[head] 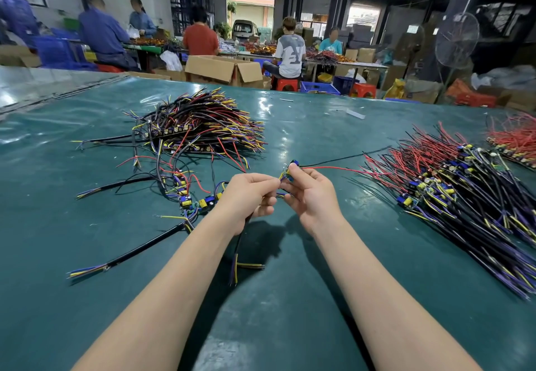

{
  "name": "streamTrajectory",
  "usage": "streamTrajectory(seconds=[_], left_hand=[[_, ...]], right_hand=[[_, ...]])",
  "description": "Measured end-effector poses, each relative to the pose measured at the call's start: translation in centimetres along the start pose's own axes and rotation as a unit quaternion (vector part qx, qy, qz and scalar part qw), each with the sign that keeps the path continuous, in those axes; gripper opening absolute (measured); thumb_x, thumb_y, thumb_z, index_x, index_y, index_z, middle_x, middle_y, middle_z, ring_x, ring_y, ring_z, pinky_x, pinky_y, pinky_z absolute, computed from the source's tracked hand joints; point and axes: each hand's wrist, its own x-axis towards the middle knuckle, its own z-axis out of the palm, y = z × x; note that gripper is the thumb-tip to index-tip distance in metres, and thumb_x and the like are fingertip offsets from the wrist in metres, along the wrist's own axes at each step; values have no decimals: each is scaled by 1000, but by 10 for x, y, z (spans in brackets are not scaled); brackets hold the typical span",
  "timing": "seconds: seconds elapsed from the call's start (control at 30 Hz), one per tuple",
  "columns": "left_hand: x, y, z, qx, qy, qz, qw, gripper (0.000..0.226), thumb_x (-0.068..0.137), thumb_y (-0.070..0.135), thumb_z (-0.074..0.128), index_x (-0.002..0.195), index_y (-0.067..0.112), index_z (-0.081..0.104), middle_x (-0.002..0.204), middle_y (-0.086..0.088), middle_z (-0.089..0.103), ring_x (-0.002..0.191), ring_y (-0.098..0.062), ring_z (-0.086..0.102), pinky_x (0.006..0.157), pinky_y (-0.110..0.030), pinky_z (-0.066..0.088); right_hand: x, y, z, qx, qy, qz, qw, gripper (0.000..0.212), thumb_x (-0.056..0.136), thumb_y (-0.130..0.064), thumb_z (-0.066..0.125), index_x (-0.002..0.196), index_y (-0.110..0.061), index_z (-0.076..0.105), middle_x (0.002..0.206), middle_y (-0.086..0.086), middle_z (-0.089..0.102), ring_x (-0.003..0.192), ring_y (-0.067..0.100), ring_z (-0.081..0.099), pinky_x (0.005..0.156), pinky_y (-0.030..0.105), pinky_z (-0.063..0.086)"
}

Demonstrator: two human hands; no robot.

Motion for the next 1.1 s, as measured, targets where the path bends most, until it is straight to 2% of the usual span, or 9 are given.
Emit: streamTrajectory(seconds=[0.23, 0.37, 0.43, 0.6, 0.77, 0.87, 0.93, 1.0, 1.1], left_hand=[[2, -1, -1, 36, 6, -7, 999, 23, 88, 4, 57, 67, 11, 65, 56, 1, 55, 39, 0, 44, 34, -10, 29], [2, 7, -6, -135, -22, -143, 980, 42, 89, 12, 54, 49, 12, 67, 46, 7, 51, 34, 1, 43, 28, -8, 23], [1, 11, -6, -226, -36, -177, 957, 34, 90, 17, 51, 59, 11, 64, 42, 10, 48, 31, 1, 42, 26, -6, 20], [-1, 8, 5, -210, -29, -104, 972, 47, 89, 13, 53, 45, 12, 68, 41, 10, 48, 30, 1, 42, 28, -6, 23], [-3, 6, 6, -198, -14, -103, 975, 22, 89, 15, 58, 70, 9, 65, 45, 10, 54, 36, 2, 48, 31, -7, 34], [-2, 3, 6, -57, 23, -2, 998, 25, 92, 15, 56, 67, 11, 63, 51, 5, 50, 36, 3, 44, 33, -10, 33], [-2, 1, 8, 34, 56, 68, 996, 29, 93, 14, 53, 65, 14, 62, 54, 3, 46, 37, 4, 42, 35, -11, 34], [-2, 0, 8, 33, 71, 80, 994, 30, 93, 14, 52, 64, 15, 61, 56, 4, 46, 36, 4, 42, 35, -11, 33], [-2, 2, 9, -58, 69, 29, 996, 28, 92, 16, 55, 65, 13, 62, 52, 6, 46, 35, 2, 41, 33, -10, 30]], right_hand=[[1, 3, 2, -9, 32, 9, 999, 24, 88, -16, 61, 69, -13, 46, 44, -7, 58, 42, 4, 58, 43, 14, 42], [-2, 3, 9, 19, 6, -12, 1000, 22, 88, -15, 59, 70, -14, 48, 47, -6, 60, 43, 3, 58, 45, 14, 41], [-4, 1, 13, 37, -21, -37, 998, 21, 90, -11, 56, 71, -14, 48, 48, -6, 61, 44, 3, 59, 44, 13, 43], [-4, -5, 15, 109, -14, -48, 993, 23, 90, -5, 54, 69, -10, 45, 45, -3, 58, 38, 5, 55, 42, 14, 44], [-4, -7, 9, 103, 20, -15, 994, 23, 88, -7, 58, 69, -11, 46, 43, -3, 58, 36, 4, 53, 39, 12, 41], [-3, -8, 6, 64, 37, -24, 997, 23, 86, -9, 62, 68, -12, 48, 43, -6, 56, 36, 1, 49, 39, 11, 40], [-2, -7, 5, 48, 37, -24, 998, 22, 85, -9, 63, 70, -13, 48, 43, -7, 55, 36, 0, 48, 39, 11, 40], [-2, -7, 5, 43, 34, -23, 998, 21, 85, -10, 63, 71, -13, 48, 45, -7, 56, 36, 0, 48, 39, 11, 40], [-2, -7, 4, 37, 22, -24, 999, 19, 86, -11, 62, 73, -13, 49, 48, -5, 60, 37, 0, 49, 39, 12, 41]])
